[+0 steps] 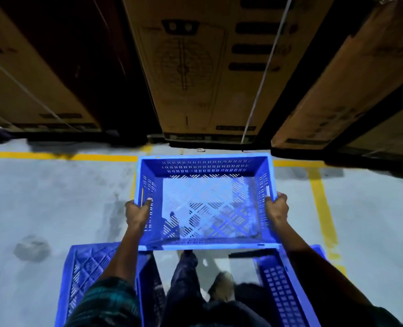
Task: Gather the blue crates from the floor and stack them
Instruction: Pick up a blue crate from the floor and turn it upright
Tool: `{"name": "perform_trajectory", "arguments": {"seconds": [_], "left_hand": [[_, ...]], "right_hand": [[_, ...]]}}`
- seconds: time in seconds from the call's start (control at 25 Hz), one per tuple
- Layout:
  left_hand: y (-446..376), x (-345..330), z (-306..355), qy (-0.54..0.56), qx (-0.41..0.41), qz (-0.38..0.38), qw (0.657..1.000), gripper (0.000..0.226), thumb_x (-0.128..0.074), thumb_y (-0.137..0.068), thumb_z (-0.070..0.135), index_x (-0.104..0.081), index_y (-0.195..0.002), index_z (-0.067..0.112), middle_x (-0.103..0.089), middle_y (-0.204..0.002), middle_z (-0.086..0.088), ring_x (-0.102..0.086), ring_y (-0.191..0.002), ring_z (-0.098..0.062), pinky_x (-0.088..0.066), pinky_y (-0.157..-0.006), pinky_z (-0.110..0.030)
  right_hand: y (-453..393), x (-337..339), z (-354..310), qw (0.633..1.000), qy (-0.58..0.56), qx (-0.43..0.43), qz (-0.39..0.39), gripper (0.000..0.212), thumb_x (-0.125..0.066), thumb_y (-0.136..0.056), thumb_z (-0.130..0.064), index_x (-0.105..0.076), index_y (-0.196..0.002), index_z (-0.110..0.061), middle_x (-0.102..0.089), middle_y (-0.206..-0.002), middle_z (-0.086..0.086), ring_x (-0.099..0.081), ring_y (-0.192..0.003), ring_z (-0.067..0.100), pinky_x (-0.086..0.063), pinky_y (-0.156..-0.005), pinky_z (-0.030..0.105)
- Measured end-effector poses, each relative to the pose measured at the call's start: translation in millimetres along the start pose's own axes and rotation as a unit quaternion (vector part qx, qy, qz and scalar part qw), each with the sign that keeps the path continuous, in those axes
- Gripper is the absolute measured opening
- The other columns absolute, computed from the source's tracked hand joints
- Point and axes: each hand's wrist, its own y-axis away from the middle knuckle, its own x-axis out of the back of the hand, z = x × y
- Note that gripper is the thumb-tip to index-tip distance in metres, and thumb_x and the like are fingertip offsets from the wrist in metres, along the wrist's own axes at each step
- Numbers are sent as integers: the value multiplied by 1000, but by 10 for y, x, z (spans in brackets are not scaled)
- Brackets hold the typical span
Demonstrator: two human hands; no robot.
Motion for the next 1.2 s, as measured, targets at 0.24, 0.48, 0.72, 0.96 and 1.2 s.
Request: {"name": "perform_trajectory", "arguments": {"seconds": [0.24, 0.48, 0.72, 0.96, 1.2], "left_hand": [[-994, -604, 552, -32, 44, -38, 998, 59, -77, -76, 41, -61, -108, -6, -70, -100, -28, -70, -88, -38, -49, -56, -33], [-2063, -1533, 598, -72, 73, -9, 995, 52, -77, -81, 32, -60, -110, -9, -68, -107, -26, -67, -97, -38, -42, -67, -33], [-3348, -2770, -249, -81, 65, -3, 995, 43, -75, -83, 26, -62, -108, -7, -68, -102, -23, -66, -94, -33, -45, -70, -35], [-4159, -3523, -1065, -74, 52, 8, 996, 42, -74, -82, 20, -59, -109, -7, -65, -107, -27, -65, -100, -37, -42, -73, -33], [-4477, -3762, -1284, -83, 30, 28, 996, 56, -71, -74, 25, -46, -113, -5, -59, -116, -27, -61, -107, -43, -50, -89, -44]], "right_hand": [[-890, -551, -491, 1000, 3, -19, 0, 41, -56, -91, -21, -47, -127, -2, -60, -123, 26, -57, -115, 43, -45, -97, 44], [-1940, -1559, -306, 997, -3, -69, -40, 54, -56, -77, -29, -46, -122, -1, -62, -116, 27, -60, -106, 43, -48, -93, 45], [-3327, -3041, 502, 997, 17, -60, -43, 38, -60, -87, -17, -47, -119, 0, -61, -116, 27, -59, -107, 43, -48, -92, 44], [-4122, -4108, 1279, 997, 19, -42, -55, 35, -61, -84, -15, -50, -115, -5, -65, -109, 22, -63, -102, 41, -50, -89, 44], [-4321, -4432, 1328, 998, 41, -43, -22, 47, -60, -77, -16, -47, -122, -9, -62, -119, 20, -61, -108, 42, -47, -93, 43]]}}
